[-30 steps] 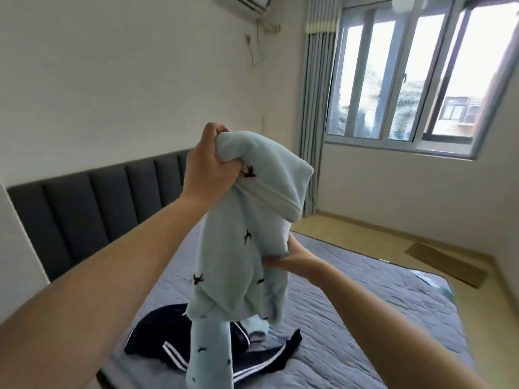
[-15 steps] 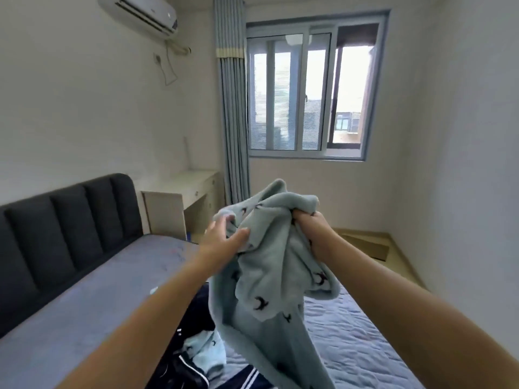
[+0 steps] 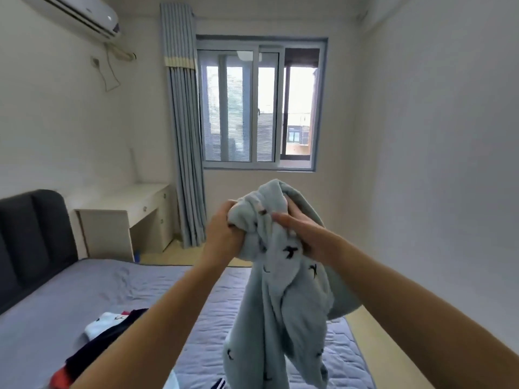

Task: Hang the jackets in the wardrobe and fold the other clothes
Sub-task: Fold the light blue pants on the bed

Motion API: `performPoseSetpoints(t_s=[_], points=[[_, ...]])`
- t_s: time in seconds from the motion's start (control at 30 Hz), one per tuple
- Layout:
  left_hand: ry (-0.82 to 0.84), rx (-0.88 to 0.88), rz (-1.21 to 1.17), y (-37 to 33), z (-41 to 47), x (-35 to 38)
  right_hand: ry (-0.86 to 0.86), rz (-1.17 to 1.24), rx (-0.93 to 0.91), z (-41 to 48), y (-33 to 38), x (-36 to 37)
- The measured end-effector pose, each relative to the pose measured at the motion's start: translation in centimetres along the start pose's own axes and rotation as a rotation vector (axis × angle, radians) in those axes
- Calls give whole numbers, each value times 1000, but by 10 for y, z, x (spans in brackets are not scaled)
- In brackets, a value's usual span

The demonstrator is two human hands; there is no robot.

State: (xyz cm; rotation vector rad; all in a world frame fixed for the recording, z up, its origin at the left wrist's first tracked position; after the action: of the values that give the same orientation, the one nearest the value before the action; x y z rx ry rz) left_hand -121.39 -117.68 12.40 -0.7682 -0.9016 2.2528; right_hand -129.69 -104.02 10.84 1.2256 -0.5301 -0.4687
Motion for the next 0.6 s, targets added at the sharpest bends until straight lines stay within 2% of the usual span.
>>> performPoseSetpoints(t_s=[0.1,0.17,0.2,0.27,0.33,0.37,0.43,0.47,0.53,0.6], points=[[30,-214,-221,-2,32,12,108,-261,99,-18,-21,-9],[35,-429,-296,8,43,24,70,-638,76,-25,-34,-14],[47,-508,-299,9,46,29,11,-744,28,-24,-39,-18],[99,-557,-209,-1,52,32,-105,-693,-52,-21,-45,-20],[130,-500,-96,-16,57,26,-219,-551,-26,-19,-48,-27],[121,-442,-79,-23,58,19,-255,-448,16,-18,-45,-32],[63,-345,-144,-35,56,0,-224,-182,162,-19,-41,-36],[25,-334,-183,-40,56,-9,-205,-129,246,-20,-42,-40],[-14,-353,-313,-51,57,-22,-177,-302,350,-24,-45,-48],[-9,-366,-405,-62,57,-29,-109,-494,379,-26,-57,-46]])
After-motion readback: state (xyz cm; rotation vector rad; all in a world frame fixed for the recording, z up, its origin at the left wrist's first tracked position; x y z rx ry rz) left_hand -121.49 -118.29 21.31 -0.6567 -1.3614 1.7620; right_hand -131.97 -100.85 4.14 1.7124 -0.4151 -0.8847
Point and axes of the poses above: each hand's wrist, its own z-axis towards the middle knuckle, its own x-axis out of the palm, y = z × x, the point moved 7 cm from there along z, towards the middle knuckle, and after that the axes turned 7 degrees about z, right-handed, at the moved point
